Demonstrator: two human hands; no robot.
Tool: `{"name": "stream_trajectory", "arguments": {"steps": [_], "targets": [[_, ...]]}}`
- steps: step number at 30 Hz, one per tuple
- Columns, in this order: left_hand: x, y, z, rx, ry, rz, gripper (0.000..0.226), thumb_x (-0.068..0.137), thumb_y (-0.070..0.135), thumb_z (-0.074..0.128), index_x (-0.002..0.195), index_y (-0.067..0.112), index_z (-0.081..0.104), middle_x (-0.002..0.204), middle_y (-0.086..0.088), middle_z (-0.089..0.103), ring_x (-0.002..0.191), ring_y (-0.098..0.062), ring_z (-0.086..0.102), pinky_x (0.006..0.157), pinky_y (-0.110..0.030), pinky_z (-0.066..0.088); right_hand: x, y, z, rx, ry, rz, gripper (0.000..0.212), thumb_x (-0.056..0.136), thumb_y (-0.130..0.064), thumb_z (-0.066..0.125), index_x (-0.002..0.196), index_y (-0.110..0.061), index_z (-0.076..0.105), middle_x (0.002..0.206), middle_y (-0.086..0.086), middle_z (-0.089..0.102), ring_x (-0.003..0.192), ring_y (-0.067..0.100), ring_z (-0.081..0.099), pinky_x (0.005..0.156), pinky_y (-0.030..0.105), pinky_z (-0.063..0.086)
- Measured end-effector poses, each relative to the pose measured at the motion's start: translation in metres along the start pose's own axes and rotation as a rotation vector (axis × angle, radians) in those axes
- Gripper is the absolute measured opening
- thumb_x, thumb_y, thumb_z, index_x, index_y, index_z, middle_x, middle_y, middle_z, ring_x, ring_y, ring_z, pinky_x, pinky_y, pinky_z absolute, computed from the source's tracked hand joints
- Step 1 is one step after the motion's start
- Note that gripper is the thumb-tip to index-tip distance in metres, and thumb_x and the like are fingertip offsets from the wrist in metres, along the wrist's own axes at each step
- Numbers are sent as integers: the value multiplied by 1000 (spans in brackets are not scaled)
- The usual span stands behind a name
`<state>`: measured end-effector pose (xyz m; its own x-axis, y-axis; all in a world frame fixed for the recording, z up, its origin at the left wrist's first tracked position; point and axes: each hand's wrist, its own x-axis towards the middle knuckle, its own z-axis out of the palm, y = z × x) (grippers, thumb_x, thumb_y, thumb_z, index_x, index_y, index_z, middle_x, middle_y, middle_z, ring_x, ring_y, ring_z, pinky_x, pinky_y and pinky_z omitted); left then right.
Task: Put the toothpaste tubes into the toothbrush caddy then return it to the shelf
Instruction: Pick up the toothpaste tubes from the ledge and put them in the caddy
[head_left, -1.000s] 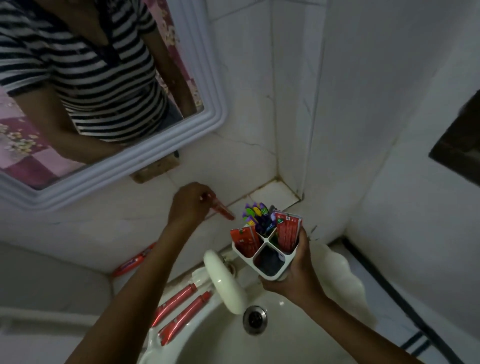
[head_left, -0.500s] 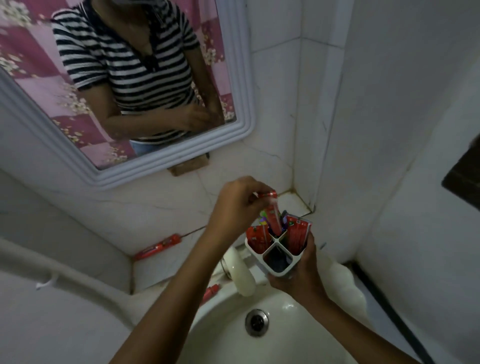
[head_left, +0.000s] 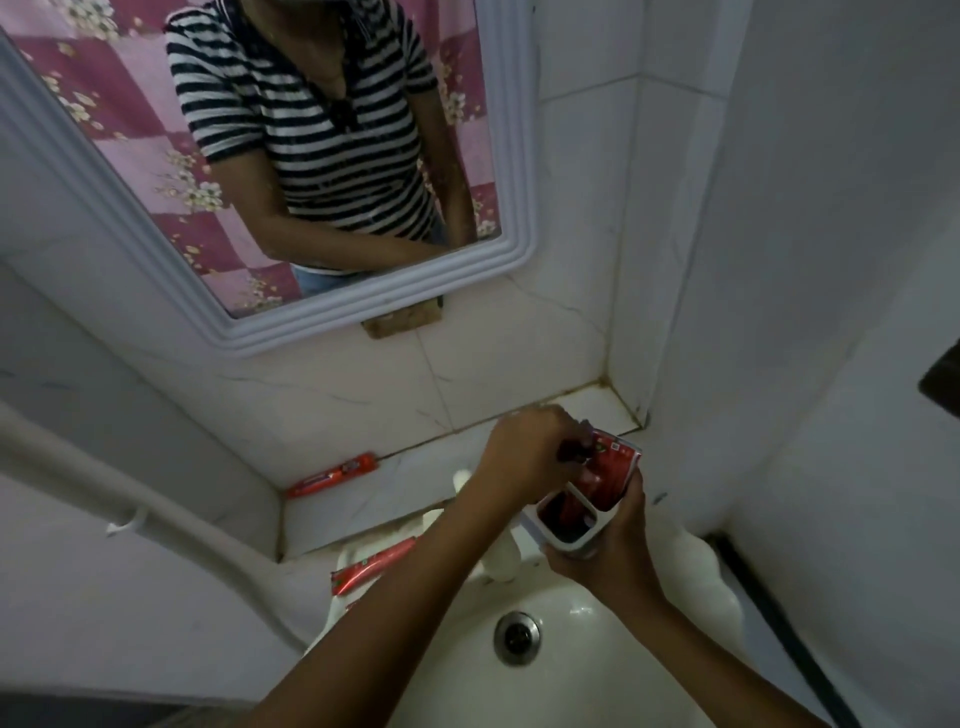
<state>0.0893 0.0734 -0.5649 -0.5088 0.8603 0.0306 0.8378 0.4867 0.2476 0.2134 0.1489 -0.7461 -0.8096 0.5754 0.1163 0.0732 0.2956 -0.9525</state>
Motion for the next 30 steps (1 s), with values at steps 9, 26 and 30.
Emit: {"name": "stream_trajectory", "arguments": {"steps": [9, 26, 30], "targets": [[-86, -206, 24, 14, 12, -766, 41, 91, 27, 56, 132, 27, 53, 138, -5, 55, 124, -28, 53, 102, -39, 45, 6, 16, 5, 36, -19, 44, 160, 49, -13, 113, 171, -18, 10, 165, 6, 48, 150, 25, 57, 118, 58, 54], [-73, -121, -34, -389, 400, -305, 12, 87, 16, 66, 95, 12, 57, 81, 10, 66, 78, 2, 68, 69, -16, 57, 2, 11, 2, 64, -42, -4, 160, 51, -9, 109, 172, -13, 5, 168, 9, 42, 154, 19, 52, 123, 42, 51], [-59, -73, -67, -567, 349, -235, 13, 85, 16, 69, 92, 17, 59, 94, 2, 74, 84, -6, 72, 72, -24, 60, 1, 3, 3, 94, -38, -3, 158, 49, -28, 107, 172, -23, 7, 167, 6, 43, 153, 17, 52, 122, 38, 52]]}}
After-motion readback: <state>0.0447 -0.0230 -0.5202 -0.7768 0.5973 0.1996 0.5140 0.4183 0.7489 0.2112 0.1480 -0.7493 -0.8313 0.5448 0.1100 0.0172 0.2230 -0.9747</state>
